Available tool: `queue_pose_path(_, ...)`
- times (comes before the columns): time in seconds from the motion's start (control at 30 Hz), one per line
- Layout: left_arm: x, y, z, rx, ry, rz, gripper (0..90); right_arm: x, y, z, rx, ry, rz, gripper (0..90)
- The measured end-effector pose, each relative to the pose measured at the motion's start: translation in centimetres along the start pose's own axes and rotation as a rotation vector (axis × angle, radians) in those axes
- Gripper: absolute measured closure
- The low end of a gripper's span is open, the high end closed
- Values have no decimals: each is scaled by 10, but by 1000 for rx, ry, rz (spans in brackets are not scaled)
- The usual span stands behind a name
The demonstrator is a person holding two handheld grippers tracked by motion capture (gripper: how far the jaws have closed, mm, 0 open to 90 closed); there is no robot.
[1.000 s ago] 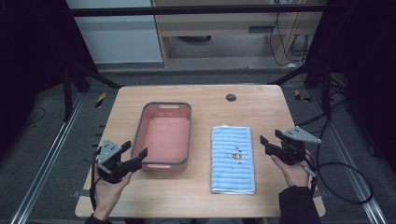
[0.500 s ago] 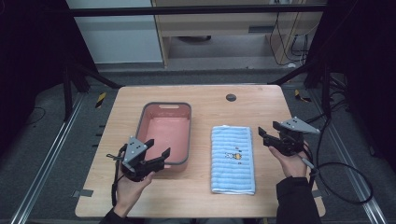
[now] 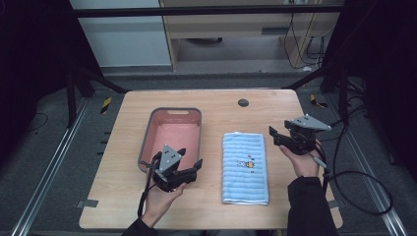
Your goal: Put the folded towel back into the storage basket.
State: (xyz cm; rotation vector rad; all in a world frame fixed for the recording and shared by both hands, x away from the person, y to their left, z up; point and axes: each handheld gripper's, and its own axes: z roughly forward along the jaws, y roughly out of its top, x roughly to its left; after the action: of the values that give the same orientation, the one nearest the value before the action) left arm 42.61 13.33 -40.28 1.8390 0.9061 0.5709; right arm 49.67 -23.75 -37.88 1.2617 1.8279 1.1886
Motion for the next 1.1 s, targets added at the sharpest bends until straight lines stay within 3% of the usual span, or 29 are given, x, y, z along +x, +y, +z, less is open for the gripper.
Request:
queue_pose_path(0.57, -31, -10, 31, 42, -37, 23, 368, -3, -7, 28, 51, -4, -19, 397)
queue_pose_path(0.67, -38, -13, 37, 58, -38, 47, 374, -3, -10, 33, 65, -5, -16, 399)
queue_pose_path(1.1, -57, -28, 58, 124, -70, 57, 416, -5, -24, 51, 119, -4, -18, 418)
